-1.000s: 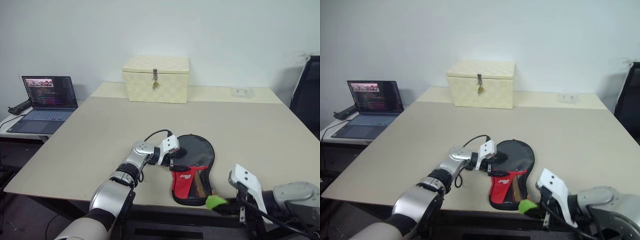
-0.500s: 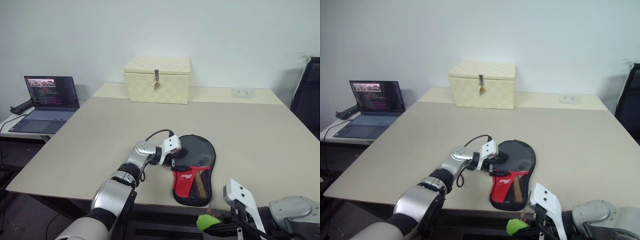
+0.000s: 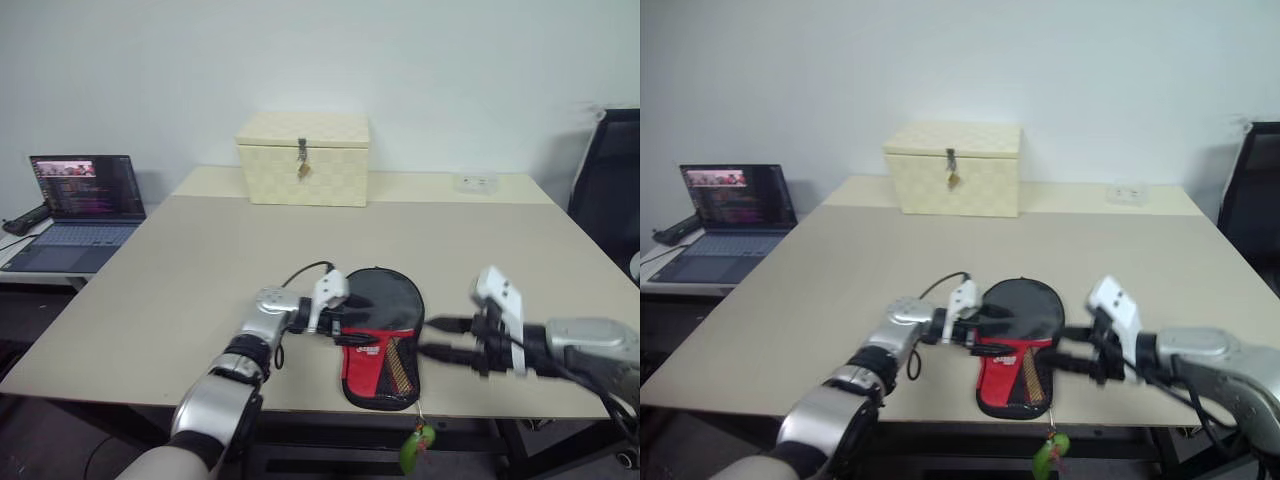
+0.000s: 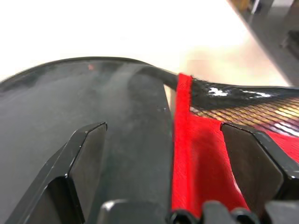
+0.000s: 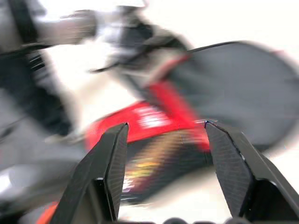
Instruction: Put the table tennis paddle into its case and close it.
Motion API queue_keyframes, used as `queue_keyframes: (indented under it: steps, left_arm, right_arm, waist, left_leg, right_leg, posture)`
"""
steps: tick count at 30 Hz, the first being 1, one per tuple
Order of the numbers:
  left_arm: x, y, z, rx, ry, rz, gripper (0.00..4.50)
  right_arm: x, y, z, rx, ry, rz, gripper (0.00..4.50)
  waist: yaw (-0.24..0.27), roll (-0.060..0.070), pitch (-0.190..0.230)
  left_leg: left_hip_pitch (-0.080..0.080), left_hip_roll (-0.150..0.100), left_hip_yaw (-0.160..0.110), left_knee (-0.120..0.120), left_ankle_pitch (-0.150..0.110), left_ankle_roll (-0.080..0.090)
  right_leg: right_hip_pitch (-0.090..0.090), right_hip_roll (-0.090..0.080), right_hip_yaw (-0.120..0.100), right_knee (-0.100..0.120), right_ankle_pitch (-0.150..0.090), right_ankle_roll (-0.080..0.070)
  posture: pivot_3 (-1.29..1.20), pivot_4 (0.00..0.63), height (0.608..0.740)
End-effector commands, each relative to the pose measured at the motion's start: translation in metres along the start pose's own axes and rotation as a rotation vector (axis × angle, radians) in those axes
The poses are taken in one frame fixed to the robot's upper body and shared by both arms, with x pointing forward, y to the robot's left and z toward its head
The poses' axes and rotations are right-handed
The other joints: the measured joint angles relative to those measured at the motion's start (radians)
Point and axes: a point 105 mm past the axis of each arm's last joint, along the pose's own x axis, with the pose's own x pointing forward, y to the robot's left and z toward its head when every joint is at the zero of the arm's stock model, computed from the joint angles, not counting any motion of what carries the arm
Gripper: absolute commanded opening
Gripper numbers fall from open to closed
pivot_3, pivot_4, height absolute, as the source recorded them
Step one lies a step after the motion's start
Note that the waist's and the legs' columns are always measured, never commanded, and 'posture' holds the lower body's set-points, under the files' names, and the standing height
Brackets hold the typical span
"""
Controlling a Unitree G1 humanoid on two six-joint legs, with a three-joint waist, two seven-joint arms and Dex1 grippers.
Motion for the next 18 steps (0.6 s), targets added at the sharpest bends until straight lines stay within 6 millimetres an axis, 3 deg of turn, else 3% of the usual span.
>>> queue_keyframes:
  steps: [1,4,6,11,18]
  left_arm:
    - [-0.053,0.013,0.037,0.075,-0.076,0.191,4.25]
    - [-0.102,0.002,0.038,0.027,-0.083,0.406,4.25]
    - [-0.119,-0.011,0.034,-0.001,-0.048,0.467,4.25]
    - [-0.126,-0.017,0.039,-0.024,-0.019,0.520,4.25]
    - [-0.123,-0.022,0.030,-0.063,0.029,0.499,4.25]
  right_arm:
    - [0.004,-0.036,-0.004,-0.065,-0.050,-0.089,2.86]
    - [0.006,-0.067,-0.014,-0.065,-0.060,-0.161,2.86]
    - [0.004,-0.079,-0.018,-0.080,-0.054,-0.170,2.86]
    - [-0.010,-0.097,-0.011,-0.107,-0.054,-0.165,2.86]
    - [-0.016,-0.088,-0.008,-0.116,-0.020,-0.134,2.86]
  waist:
    - [-0.016,0.000,0.000]
    - [-0.014,0.001,0.001]
    - [-0.015,0.002,0.002]
    - [0.012,0.003,0.003]
    - [0.009,0.003,0.003]
  left_leg:
    - [0.000,0.003,0.000,-0.001,0.000,0.000]
    - [0.000,0.003,-0.001,-0.003,0.000,0.000]
    - [0.000,0.003,0.000,-0.004,0.000,0.000]
    - [0.001,0.001,0.000,-0.003,0.000,0.000]
    - [0.001,0.001,0.000,-0.001,0.000,0.000]
  right_leg:
    - [-0.001,0.000,0.002,0.000,0.000,-0.001]
    - [-0.002,-0.002,0.001,0.000,0.000,-0.002]
    - [-0.002,-0.004,0.002,-0.001,0.000,-0.002]
    - [-0.001,-0.004,0.000,0.000,0.000,-0.002]
    - [0.000,-0.004,0.000,0.000,0.000,-0.002]
  posture:
    - [0.00,0.150,0.740]
    - [0.00,0.150,0.740]
    - [0.00,0.150,0.740]
    - [0.00,0.150,0.740]
    - [0.00,0.150,0.740]
